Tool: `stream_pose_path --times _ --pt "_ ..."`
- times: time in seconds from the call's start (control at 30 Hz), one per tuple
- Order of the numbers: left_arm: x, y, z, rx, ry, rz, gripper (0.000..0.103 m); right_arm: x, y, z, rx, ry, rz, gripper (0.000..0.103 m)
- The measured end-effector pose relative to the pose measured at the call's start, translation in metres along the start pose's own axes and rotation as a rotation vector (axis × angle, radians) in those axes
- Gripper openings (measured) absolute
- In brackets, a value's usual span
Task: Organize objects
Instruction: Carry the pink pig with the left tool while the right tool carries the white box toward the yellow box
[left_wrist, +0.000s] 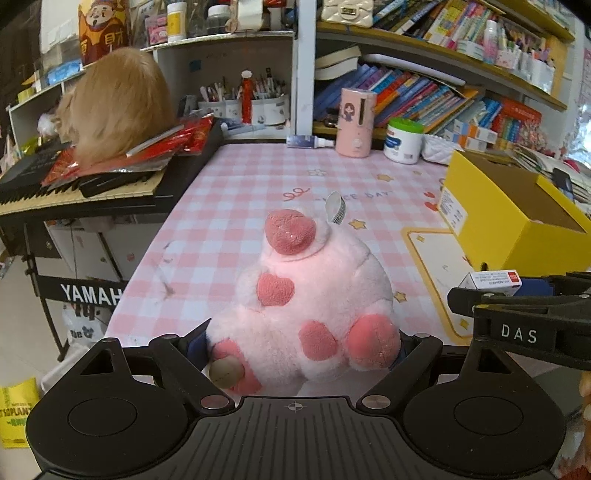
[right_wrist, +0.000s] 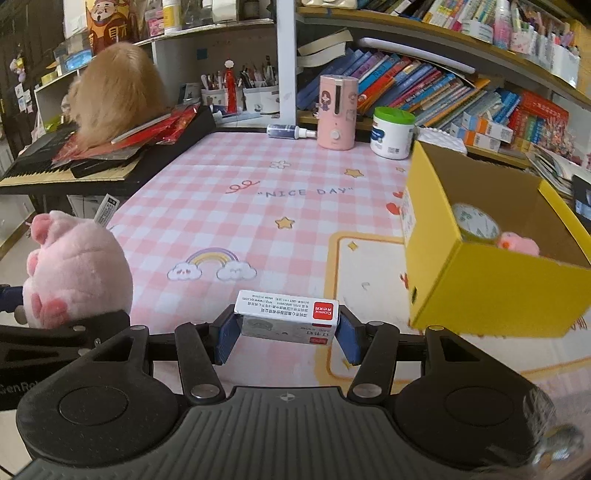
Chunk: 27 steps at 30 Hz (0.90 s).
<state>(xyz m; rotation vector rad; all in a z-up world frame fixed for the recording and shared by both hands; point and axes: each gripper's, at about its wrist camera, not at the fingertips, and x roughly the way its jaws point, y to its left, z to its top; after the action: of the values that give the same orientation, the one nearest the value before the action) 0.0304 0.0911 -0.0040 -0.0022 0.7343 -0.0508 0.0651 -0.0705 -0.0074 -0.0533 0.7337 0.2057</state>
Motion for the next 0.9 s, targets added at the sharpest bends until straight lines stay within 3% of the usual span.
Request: stream_pose_path --times 0.6,0.9 --pt "-0.033 -0.03 -0.037 0.097 0.026 -0.057 0.089 -0.047 -0.015 -0.059 0.111 0.028 -0.036 0.052" --pt "-0.034 -0.05 -0.04 0.151 0.031 -0.123 0.089 -0.065 -0.029 -0.076 0.166 0.032 -0.09 0.052"
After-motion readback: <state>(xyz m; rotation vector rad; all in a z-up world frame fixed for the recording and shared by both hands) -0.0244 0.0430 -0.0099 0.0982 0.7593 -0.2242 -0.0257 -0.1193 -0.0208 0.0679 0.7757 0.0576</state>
